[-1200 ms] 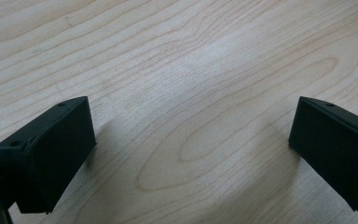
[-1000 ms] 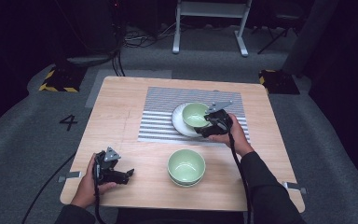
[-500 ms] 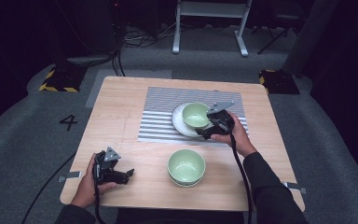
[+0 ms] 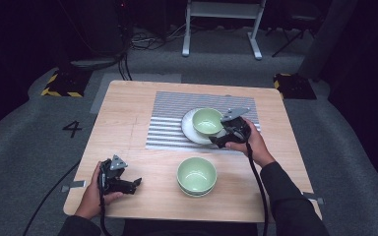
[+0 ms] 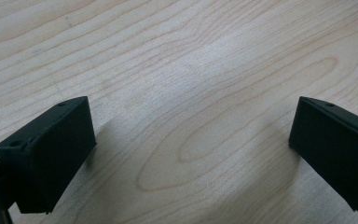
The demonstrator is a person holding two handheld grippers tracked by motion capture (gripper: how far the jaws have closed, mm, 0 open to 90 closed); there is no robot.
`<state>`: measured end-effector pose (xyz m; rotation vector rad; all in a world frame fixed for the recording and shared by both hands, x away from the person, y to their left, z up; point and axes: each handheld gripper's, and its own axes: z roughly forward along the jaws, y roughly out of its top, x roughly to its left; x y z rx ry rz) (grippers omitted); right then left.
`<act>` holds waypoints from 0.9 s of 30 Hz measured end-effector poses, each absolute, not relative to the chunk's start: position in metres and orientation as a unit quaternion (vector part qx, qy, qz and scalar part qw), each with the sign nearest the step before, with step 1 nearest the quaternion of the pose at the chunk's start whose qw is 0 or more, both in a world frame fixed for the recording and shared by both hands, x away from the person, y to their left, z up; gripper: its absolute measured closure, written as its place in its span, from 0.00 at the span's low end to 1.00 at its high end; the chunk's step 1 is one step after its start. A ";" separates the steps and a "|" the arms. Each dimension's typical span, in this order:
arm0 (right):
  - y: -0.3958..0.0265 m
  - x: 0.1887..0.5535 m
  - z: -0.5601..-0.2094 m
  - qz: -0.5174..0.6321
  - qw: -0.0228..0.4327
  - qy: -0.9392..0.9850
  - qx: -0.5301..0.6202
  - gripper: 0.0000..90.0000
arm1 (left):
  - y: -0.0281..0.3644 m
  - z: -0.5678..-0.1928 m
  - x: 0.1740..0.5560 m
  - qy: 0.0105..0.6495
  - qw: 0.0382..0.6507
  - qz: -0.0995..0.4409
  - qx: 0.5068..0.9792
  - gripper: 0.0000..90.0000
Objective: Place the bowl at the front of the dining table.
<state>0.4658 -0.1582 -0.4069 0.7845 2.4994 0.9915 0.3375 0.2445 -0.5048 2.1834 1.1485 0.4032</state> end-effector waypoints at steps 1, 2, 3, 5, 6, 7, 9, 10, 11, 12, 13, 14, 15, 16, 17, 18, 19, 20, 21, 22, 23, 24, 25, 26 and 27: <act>-0.158 0.465 -0.407 0.350 0.167 0.880 0.275 0.23 | 0.244 -0.505 0.338 0.436 0.316 0.153 0.829 0.00; -0.158 0.464 -0.407 0.349 0.167 0.880 0.274 0.23 | 0.245 -0.505 0.338 0.436 0.315 0.153 0.829 0.00; -0.158 0.463 -0.406 0.348 0.167 0.881 0.273 0.23 | 0.244 -0.505 0.338 0.436 0.315 0.153 0.829 0.00; -0.158 0.462 -0.406 0.345 0.165 0.883 0.271 0.23 | 0.244 -0.505 0.338 0.436 0.316 0.153 0.829 0.00; -0.158 0.461 -0.406 0.344 0.165 0.884 0.270 0.23 | 0.245 -0.505 0.338 0.435 0.316 0.154 0.829 0.00; -0.158 0.460 -0.406 0.343 0.167 0.885 0.266 0.23 | 0.244 -0.505 0.338 0.436 0.315 0.153 0.829 0.00; -0.158 0.457 -0.406 0.336 0.172 0.888 0.263 0.23 | 0.245 -0.505 0.338 0.436 0.315 0.153 0.829 0.00; -0.158 0.456 -0.407 0.333 0.174 0.889 0.263 0.23 | 0.244 -0.505 0.338 0.436 0.315 0.153 0.829 0.00; -0.158 0.455 -0.408 0.330 0.172 0.890 0.264 0.23 | 0.244 -0.505 0.338 0.436 0.315 0.153 0.829 0.00; -0.158 0.454 -0.408 0.330 0.174 0.890 0.262 0.23 | 0.245 -0.505 0.338 0.435 0.316 0.154 0.829 0.00; -0.158 0.454 -0.408 0.330 0.174 0.890 0.262 0.23 | 0.245 -0.505 0.338 0.435 0.316 0.154 0.829 0.00; -0.159 0.453 -0.409 0.327 0.176 0.891 0.262 0.23 | 0.244 -0.505 0.338 0.436 0.315 0.153 0.829 0.00; -0.160 0.451 -0.409 0.327 0.179 0.891 0.259 0.23 | 0.244 -0.505 0.338 0.436 0.315 0.153 0.829 0.00; -0.160 0.450 -0.408 0.328 0.179 0.890 0.261 0.23 | 0.244 -0.505 0.338 0.436 0.315 0.153 0.829 0.00; -0.161 0.449 -0.408 0.330 0.180 0.890 0.259 0.23 | 0.245 -0.505 0.338 0.435 0.315 0.154 0.829 0.00; -0.162 0.448 -0.408 0.329 0.180 0.889 0.262 0.23 | 0.244 -0.505 0.338 0.436 0.316 0.153 0.829 0.00; -0.163 0.447 -0.407 0.327 0.183 0.890 0.260 0.23 | 0.244 -0.505 0.338 0.436 0.315 0.153 0.829 0.00; -0.163 0.447 -0.407 0.327 0.183 0.890 0.260 0.23 | 0.244 -0.505 0.338 0.436 0.315 0.153 0.829 0.00; -0.165 0.445 -0.407 0.326 0.181 0.890 0.261 0.23 | 0.244 -0.505 0.338 0.436 0.316 0.153 0.829 0.00; -0.166 0.444 -0.407 0.326 0.183 0.891 0.260 0.23 | 0.245 -0.505 0.338 0.435 0.315 0.154 0.829 0.00; -0.167 0.443 -0.406 0.323 0.183 0.891 0.263 0.23 | 0.244 -0.505 0.338 0.436 0.315 0.153 0.829 0.00; -0.168 0.442 -0.406 0.324 0.186 0.891 0.260 0.23 | 0.244 -0.505 0.338 0.436 0.315 0.153 0.829 0.00; -0.169 0.441 -0.406 0.321 0.185 0.891 0.261 0.23 | 0.245 -0.505 0.338 0.436 0.315 0.153 0.829 0.00; -0.170 0.440 -0.406 0.321 0.184 0.892 0.260 0.23 | 0.244 -0.505 0.338 0.436 0.315 0.153 0.829 0.00; -0.171 0.439 -0.406 0.322 0.185 0.891 0.261 0.23 | 0.244 -0.505 0.338 0.436 0.315 0.153 0.829 0.00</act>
